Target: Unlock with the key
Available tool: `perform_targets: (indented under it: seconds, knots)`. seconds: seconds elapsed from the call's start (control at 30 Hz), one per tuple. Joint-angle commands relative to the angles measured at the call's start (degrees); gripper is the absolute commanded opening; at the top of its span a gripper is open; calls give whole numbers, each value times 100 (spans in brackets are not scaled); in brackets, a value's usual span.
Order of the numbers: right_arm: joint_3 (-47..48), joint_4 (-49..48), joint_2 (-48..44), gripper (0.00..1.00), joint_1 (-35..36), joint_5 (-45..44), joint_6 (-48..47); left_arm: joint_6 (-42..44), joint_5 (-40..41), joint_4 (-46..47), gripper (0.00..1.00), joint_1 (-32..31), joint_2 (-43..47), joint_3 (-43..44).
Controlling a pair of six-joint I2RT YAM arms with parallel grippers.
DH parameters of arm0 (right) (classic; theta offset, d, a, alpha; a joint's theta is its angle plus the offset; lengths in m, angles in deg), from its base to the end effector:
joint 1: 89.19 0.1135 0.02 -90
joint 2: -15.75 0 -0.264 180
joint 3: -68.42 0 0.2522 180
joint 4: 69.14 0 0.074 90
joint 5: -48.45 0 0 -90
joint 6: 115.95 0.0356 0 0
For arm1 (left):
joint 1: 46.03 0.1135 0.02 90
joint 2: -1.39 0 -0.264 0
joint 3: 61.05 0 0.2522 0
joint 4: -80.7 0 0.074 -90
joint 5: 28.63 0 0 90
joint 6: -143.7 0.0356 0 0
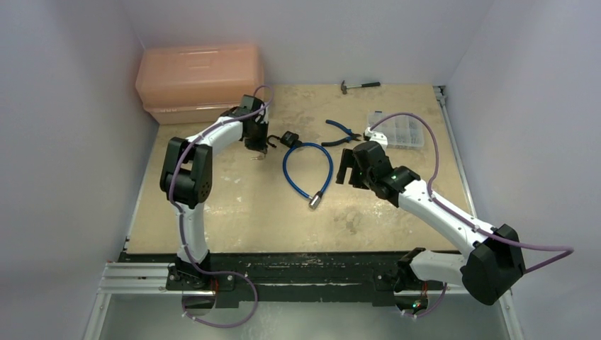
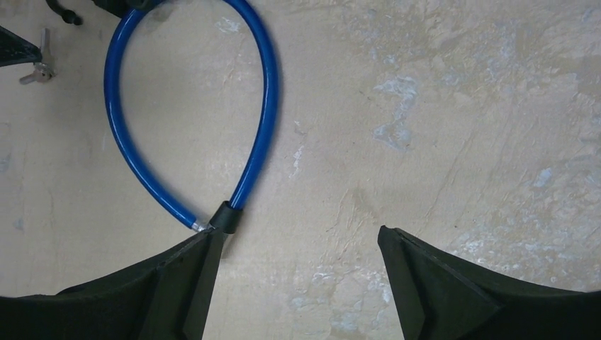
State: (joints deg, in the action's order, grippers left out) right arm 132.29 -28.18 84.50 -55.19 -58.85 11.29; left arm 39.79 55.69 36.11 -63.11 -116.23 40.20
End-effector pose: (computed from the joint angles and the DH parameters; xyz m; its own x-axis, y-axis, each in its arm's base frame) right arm 0.2139 0.1315 0.2606 -0.6926 0.2297 -0.6837 0.0716 0.9651 0.2518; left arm 0.4172 -0.1319 0.1807 -0.8925 0.0240 -0.4504 0.1274 0.9713 -0.2007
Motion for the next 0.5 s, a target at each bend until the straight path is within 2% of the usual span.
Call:
perform_targets:
  seconds: [0.0,0.3,0.47]
  knots:
    - [-23,-398,-90,91,-7,165,-182,-40,-377,253,0,-40,581,-53]
    - [-3,-1064,-219,88,-7,893,31,7,-1071,593,0,-97,992,-170]
    - [164,-1160,-226,86,-8,893,482,192,-1250,767,0,-207,1257,-258]
